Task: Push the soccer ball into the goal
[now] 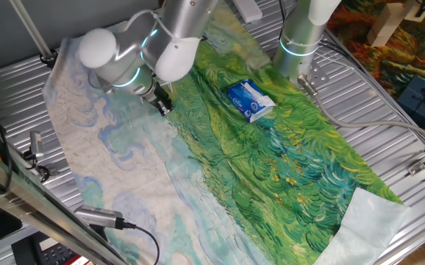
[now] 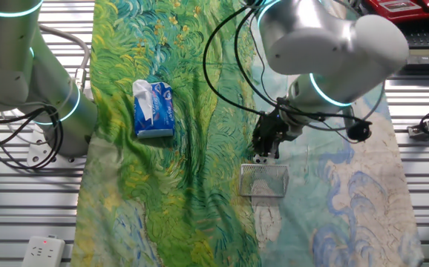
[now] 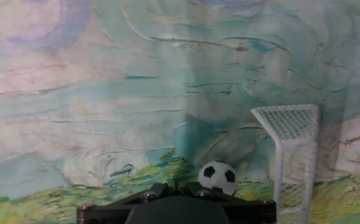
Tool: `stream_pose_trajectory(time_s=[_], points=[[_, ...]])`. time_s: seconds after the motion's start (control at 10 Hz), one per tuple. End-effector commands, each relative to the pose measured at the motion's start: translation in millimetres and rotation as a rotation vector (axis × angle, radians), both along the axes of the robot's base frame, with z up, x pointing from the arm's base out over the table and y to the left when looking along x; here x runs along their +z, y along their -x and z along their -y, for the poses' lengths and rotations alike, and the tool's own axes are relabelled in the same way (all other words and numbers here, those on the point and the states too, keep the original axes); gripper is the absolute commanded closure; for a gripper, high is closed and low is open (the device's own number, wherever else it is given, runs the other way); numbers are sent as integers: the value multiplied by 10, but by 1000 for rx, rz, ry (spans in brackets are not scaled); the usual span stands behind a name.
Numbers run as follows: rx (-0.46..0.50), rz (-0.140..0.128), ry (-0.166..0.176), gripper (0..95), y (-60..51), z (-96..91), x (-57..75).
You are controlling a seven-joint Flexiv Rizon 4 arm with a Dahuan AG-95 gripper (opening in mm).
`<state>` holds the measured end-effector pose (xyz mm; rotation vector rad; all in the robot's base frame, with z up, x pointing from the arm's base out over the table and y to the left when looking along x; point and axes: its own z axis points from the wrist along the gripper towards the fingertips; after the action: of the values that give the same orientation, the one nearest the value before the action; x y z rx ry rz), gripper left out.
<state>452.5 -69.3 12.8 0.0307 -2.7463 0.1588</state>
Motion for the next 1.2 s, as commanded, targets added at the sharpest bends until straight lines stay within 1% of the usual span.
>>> stream_pose_trajectory(time_s=[0.1, 0.2, 0.3, 0.4, 0.5, 0.6, 0.7, 0.8, 0.9, 1.0, 1.1, 1.2], points=[[196, -94, 73, 950, -1, 399, 219], [213, -100, 82, 950, -64, 434, 288], [173, -83, 53, 950, -165, 376, 335], [129, -70, 23, 950, -196, 331, 343], [-3, -30, -97, 950, -238, 228, 331], [-49, -8, -137, 950, -243, 187, 317], [-82, 21, -137, 950, -252, 96, 280], [-97, 38, -133, 950, -255, 40, 257], [-110, 54, -142, 950, -257, 23, 254], [-127, 68, -162, 950, -261, 15, 257], [-141, 85, -174, 950, -263, 3, 253], [-165, 117, -194, 950, -271, -24, 246]])
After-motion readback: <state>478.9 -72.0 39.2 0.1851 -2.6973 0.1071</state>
